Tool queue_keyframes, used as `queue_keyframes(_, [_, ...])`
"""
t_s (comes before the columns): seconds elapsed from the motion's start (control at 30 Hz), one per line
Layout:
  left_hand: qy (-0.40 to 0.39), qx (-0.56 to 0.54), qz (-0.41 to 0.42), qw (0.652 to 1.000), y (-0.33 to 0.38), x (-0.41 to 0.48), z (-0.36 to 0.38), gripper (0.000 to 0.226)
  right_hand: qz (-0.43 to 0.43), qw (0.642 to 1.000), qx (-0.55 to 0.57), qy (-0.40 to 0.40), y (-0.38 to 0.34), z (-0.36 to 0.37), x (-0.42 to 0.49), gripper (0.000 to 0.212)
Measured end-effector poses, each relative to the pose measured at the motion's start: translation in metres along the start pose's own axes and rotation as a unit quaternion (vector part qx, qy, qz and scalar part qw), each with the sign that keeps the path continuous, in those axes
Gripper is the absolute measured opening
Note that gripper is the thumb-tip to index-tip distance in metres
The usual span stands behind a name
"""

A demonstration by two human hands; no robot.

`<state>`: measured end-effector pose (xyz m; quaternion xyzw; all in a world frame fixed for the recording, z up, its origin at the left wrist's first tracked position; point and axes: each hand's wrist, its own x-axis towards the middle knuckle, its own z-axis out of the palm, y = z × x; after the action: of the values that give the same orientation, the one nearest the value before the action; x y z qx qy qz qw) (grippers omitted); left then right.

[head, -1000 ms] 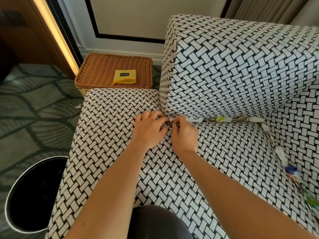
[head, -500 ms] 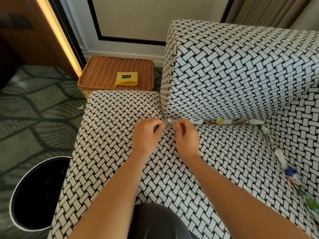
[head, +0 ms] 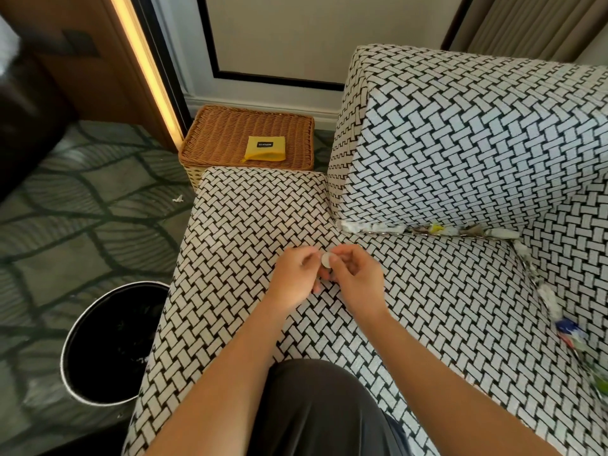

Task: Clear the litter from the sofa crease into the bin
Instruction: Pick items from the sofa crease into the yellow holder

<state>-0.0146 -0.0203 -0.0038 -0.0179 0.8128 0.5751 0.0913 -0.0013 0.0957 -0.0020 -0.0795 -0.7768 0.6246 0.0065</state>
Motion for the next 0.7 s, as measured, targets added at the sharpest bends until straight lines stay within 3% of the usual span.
queue_keyframes(0.13, [0.009,-0.09,-0.067,0.994,0.001,-0.003,-0.004,0.031,-0.005,0.999,-0.033,0.0,-0.004,0.016,-0.001,0.015])
queue_keyframes(0.3, [0.046,-0.12,-0.097,0.987,0.002,-0.002,-0.013,0.029,0.001,0.999,-0.037,0.001,-0.009,0.045,0.007,0.013])
queue_keyframes(0.43, [0.101,-0.278,-0.149,0.944,0.005,0.006,-0.035,0.028,-0.004,0.999,-0.04,-0.025,-0.024,0.072,0.023,0.015])
queue_keyframes(0.57, [0.177,-0.125,-0.075,0.973,-0.015,0.039,-0.079,0.027,-0.059,0.995,-0.06,-0.046,-0.034,0.107,0.061,0.014])
queue_keyframes(0.63, [0.215,-0.064,-0.016,0.975,-0.023,0.056,-0.103,0.033,-0.103,0.979,-0.174,-0.015,-0.032,0.12,0.096,0.022])
queue_keyframes(0.7, [0.246,-0.007,0.006,0.969,-0.03,0.07,-0.118,0.039,-0.153,0.916,-0.37,0.008,-0.027,0.128,0.134,0.028])
